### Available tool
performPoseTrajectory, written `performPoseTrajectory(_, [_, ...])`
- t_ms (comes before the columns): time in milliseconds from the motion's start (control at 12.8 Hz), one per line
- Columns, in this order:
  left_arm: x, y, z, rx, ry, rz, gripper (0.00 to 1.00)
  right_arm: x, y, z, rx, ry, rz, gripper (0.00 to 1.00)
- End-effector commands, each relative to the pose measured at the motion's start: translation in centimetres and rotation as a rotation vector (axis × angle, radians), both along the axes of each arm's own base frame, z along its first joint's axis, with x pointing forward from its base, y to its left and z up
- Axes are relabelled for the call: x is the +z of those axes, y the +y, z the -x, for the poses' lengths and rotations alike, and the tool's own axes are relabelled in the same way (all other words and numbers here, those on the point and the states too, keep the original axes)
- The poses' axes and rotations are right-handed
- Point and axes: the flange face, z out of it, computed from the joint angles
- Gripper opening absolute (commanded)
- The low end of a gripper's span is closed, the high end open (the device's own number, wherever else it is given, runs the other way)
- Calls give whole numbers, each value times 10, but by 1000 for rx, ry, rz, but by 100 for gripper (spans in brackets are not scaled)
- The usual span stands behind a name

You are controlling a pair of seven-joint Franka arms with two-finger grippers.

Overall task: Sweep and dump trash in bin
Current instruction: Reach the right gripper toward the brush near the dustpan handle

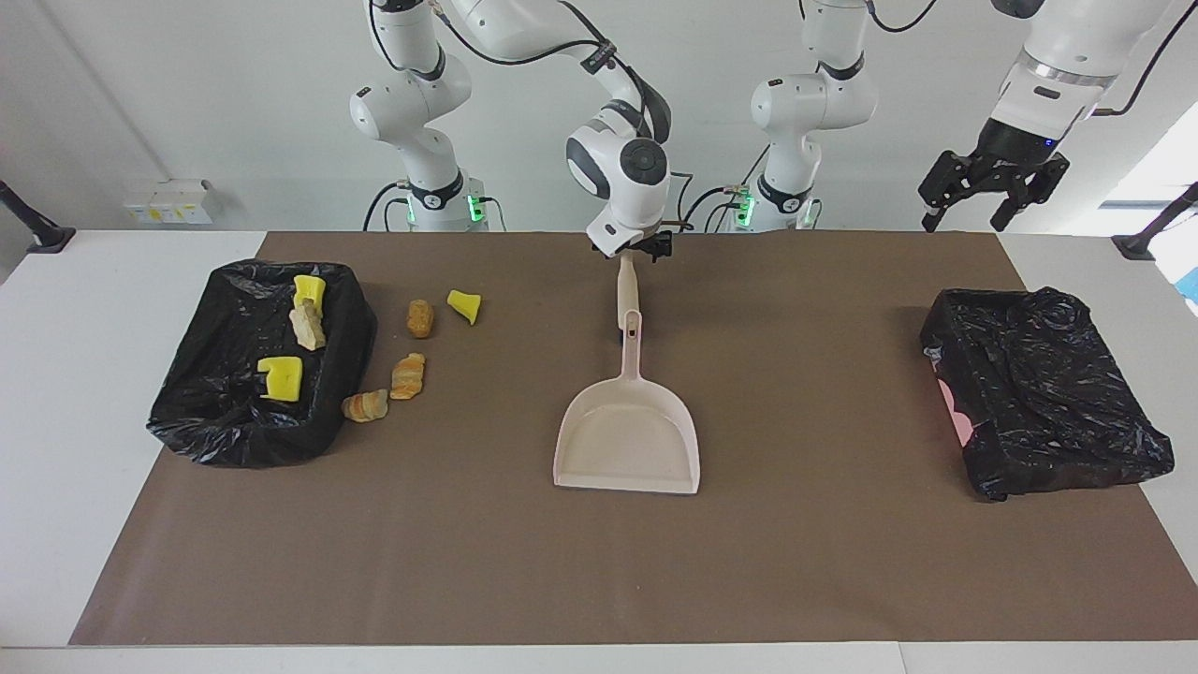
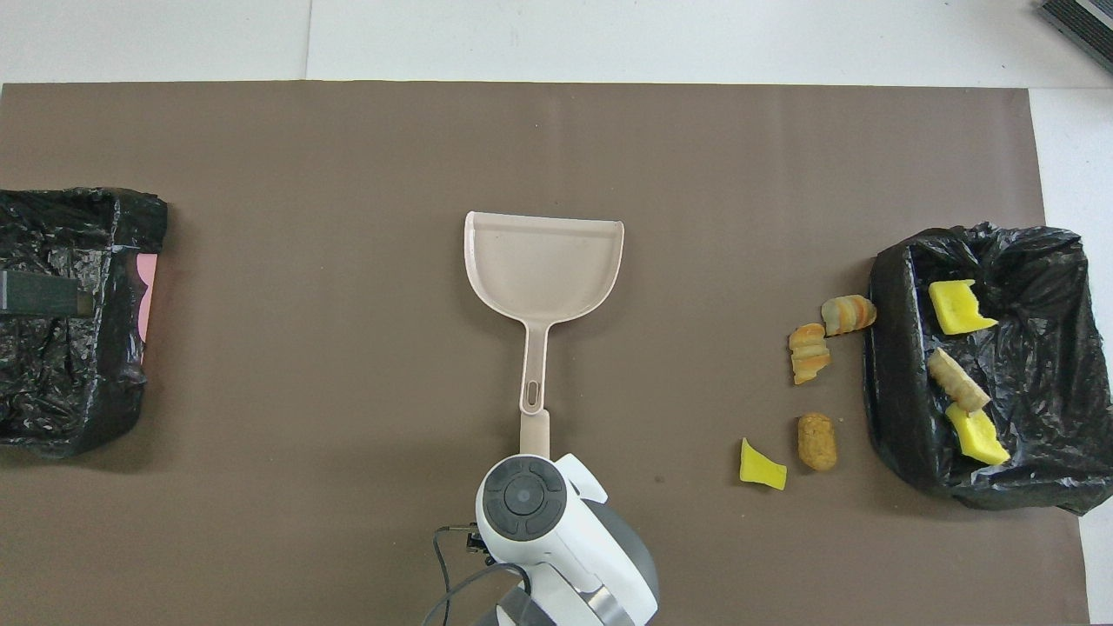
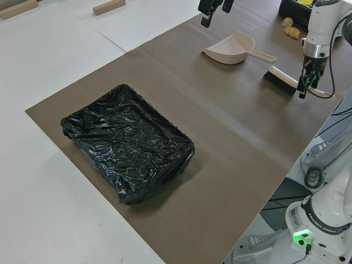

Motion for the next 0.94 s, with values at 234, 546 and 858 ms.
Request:
performPoseTrajectory(234, [-5,-8,10,-25,6,9,100,6,-2,16,-1,-4,-19,78])
performPoseTrajectory(546, [-5,-8,10,-25,3,9,100,20,-6,15,-14,-13,-25,41])
performPoseTrajectory(858, [-5,-10,10,-28,3,7,100,19,-12,20,-15,-10,-16,0])
